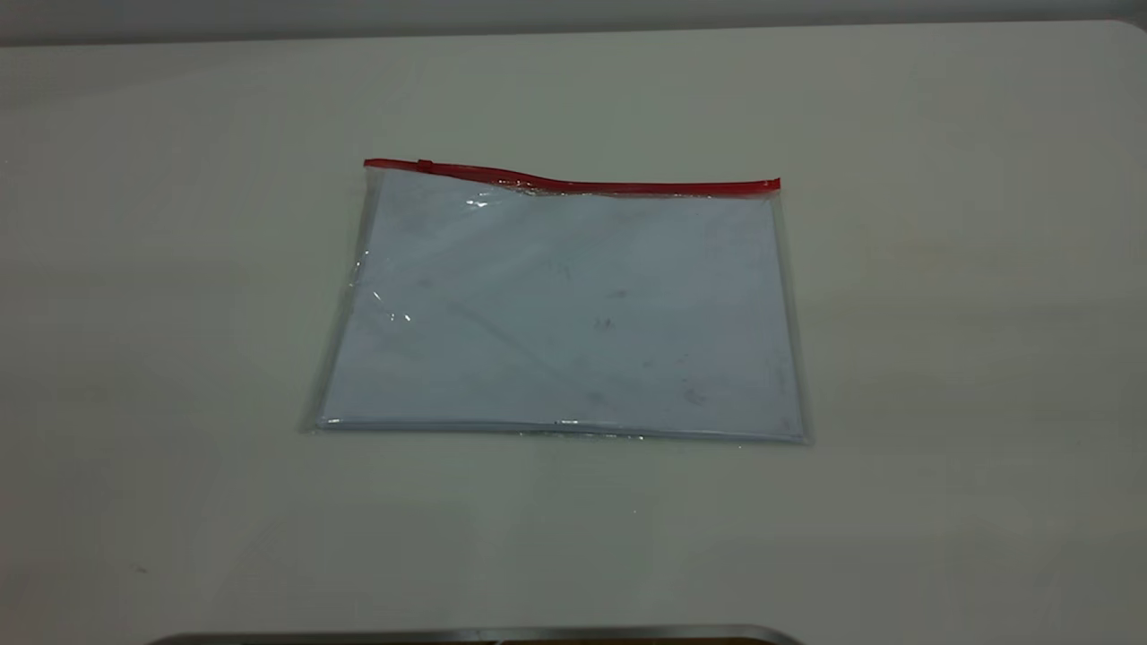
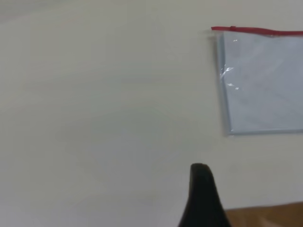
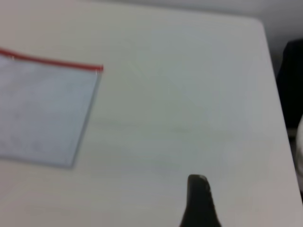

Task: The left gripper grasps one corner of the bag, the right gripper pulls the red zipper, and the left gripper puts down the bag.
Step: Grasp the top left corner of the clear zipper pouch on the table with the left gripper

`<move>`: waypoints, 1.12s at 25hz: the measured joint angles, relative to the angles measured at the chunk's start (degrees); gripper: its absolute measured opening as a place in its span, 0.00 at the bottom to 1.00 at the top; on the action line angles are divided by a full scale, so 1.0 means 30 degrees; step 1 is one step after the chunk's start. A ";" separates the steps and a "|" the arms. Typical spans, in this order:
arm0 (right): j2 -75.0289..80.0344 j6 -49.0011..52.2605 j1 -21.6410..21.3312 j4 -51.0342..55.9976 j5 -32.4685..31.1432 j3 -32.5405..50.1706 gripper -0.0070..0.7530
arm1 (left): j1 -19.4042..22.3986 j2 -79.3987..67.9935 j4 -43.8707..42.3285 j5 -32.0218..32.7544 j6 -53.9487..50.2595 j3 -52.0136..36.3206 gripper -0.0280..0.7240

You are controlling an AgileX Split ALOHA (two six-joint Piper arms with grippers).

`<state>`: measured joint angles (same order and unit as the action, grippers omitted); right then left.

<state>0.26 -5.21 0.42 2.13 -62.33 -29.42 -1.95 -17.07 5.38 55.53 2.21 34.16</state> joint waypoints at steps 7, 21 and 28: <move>0.5059 0.0228 0.0000 0.0409 0.1826 -0.1663 0.77 | 0.0000 -0.9143 0.2719 -0.4448 0.0420 0.1753 0.82; 1.4014 0.0228 0.0000 0.1074 0.5539 -0.1932 0.77 | 0.0000 -2.4544 0.7285 -1.0051 0.6469 0.6510 0.82; 1.8129 -0.0412 0.0000 0.1164 0.7679 -0.2606 0.77 | 0.0000 -3.0021 1.0606 -1.0126 1.0741 0.9600 0.82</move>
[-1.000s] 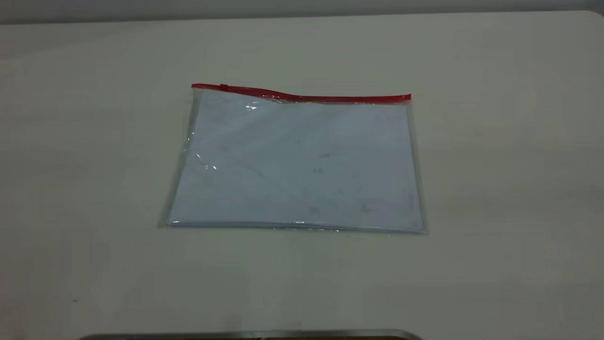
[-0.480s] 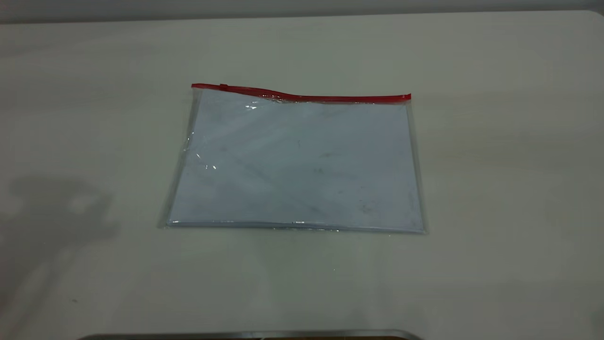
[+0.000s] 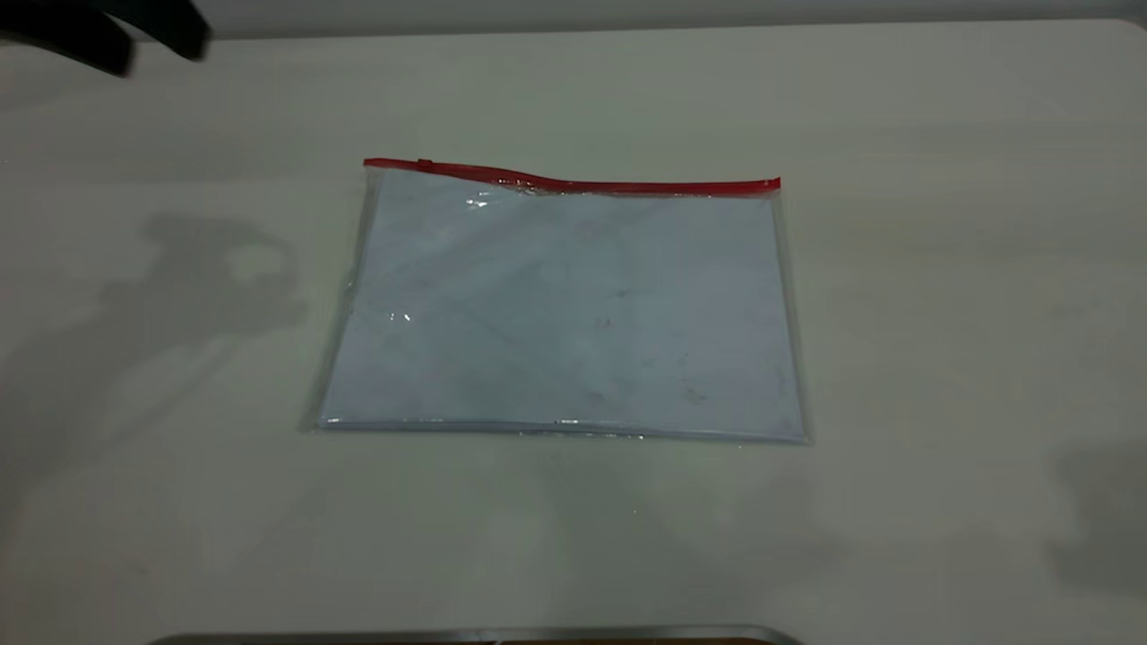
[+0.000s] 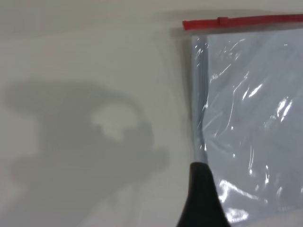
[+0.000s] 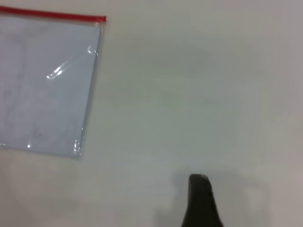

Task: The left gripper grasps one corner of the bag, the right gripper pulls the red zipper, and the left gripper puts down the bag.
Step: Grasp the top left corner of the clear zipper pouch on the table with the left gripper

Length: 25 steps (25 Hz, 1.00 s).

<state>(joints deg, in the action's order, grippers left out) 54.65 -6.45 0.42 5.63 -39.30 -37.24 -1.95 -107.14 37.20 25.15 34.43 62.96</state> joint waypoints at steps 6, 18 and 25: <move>0.4169 -0.0237 0.0000 0.0000 0.0398 -0.1716 0.77 | 0.0000 -0.3345 0.3181 -0.0020 0.3644 0.1765 0.82; 0.8916 -0.0825 0.0000 0.0385 0.1890 -0.2515 0.77 | 0.0000 -0.7299 1.0581 -0.0528 1.1126 0.2231 0.82; 0.9535 -0.1288 0.0000 0.0899 0.2241 -0.2515 0.77 | 0.0000 -0.9120 1.5504 -0.0821 1.5871 0.3037 0.82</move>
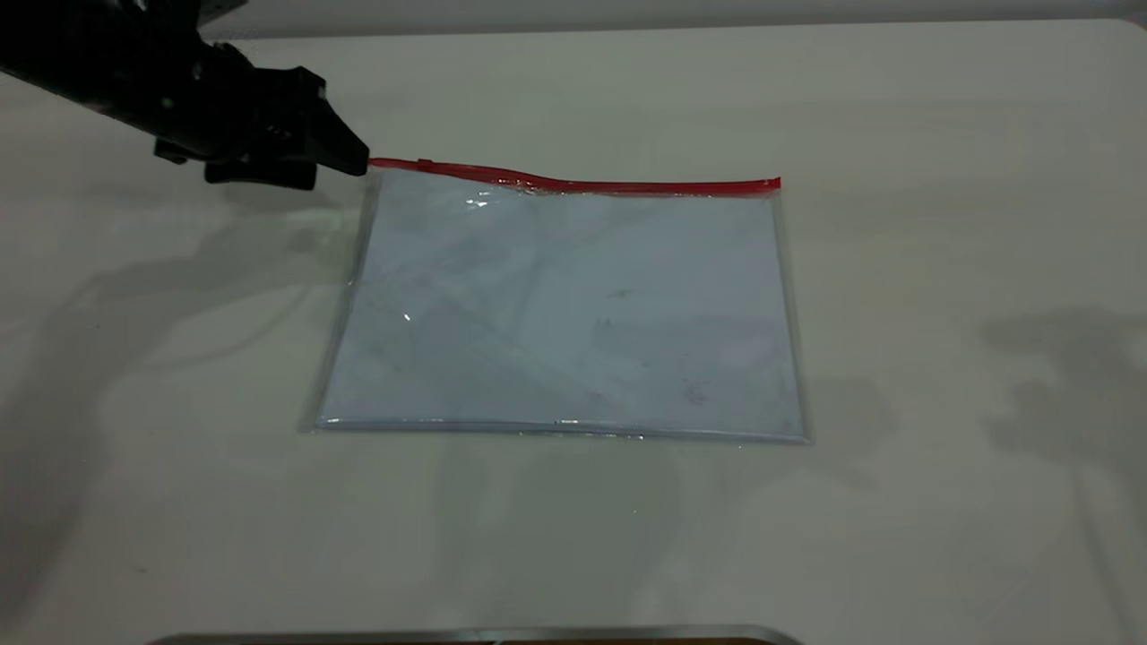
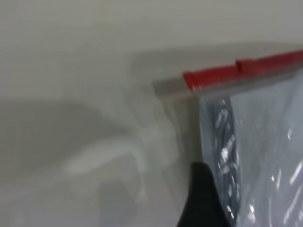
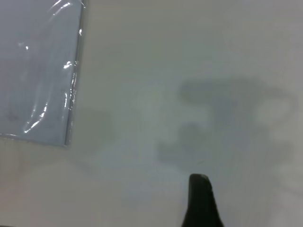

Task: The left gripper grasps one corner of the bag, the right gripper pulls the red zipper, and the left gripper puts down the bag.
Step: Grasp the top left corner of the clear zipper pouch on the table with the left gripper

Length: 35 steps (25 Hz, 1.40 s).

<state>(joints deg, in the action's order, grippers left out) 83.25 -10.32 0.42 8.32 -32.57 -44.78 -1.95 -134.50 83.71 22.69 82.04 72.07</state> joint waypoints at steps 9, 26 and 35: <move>0.0016 -0.0836 0.0000 0.0904 0.0085 -0.0006 0.77 | -0.0065 -0.1741 0.0839 0.0269 0.0897 0.1553 0.82; 0.0016 -0.1207 0.0000 0.0968 0.0488 -0.0006 0.77 | -0.1360 -0.3516 0.1080 0.0630 0.0915 0.2771 0.78; 0.0016 -0.2003 0.0000 0.1100 0.1292 -0.0006 0.77 | -0.1360 -0.3596 0.0584 0.1847 0.2285 0.3158 0.12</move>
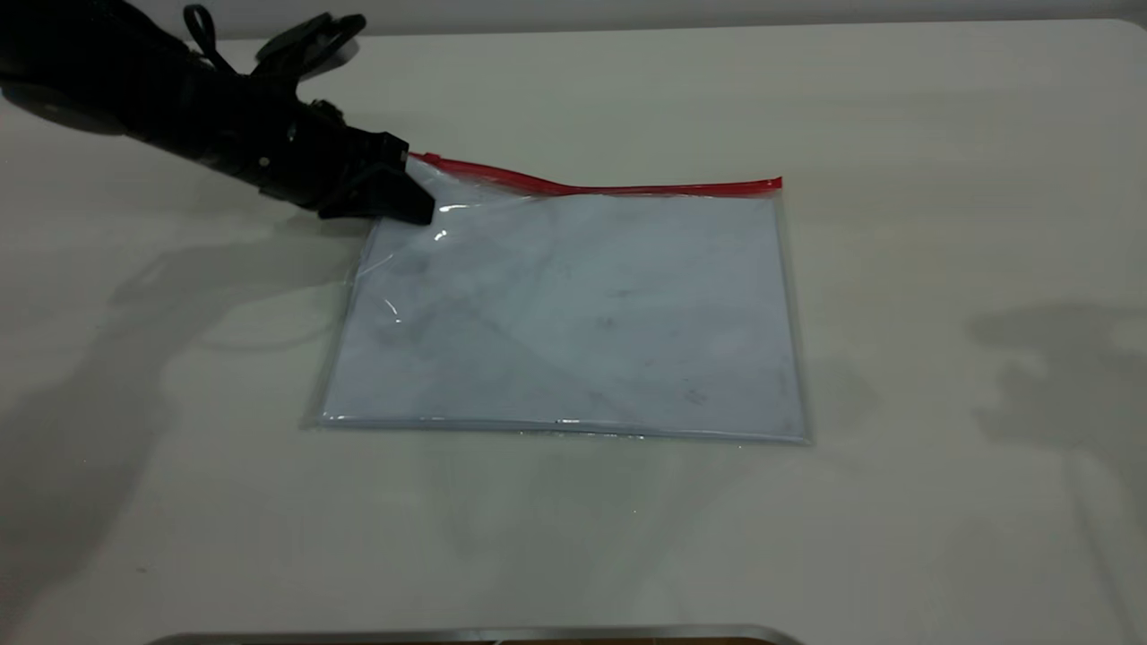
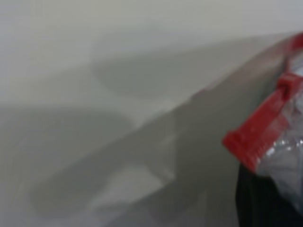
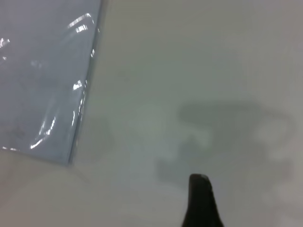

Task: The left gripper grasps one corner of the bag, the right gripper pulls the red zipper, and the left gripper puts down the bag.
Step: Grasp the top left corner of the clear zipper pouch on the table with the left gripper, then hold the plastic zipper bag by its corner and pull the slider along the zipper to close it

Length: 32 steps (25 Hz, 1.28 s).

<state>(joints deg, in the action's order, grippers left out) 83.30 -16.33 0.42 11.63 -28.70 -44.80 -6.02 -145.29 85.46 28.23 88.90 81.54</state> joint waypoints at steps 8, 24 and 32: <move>0.1114 -0.5004 0.0000 0.3834 0.1050 -0.0268 0.77 | -0.0042 0.0018 -0.7046 0.4394 0.0760 0.4183 0.11; 0.8950 -1.9757 0.4207 1.4540 0.0722 -0.6013 0.77 | -0.1389 0.0037 -1.0093 0.8563 1.0555 0.7611 0.11; 1.2273 -2.4940 0.5216 1.9246 -0.0909 -0.8478 0.77 | -0.1905 0.0037 -0.8025 0.8690 1.0673 0.7611 0.11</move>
<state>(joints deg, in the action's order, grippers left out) 120.12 -91.15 16.07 69.36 -31.43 -70.23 -11.74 -145.18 61.39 54.30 120.92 104.38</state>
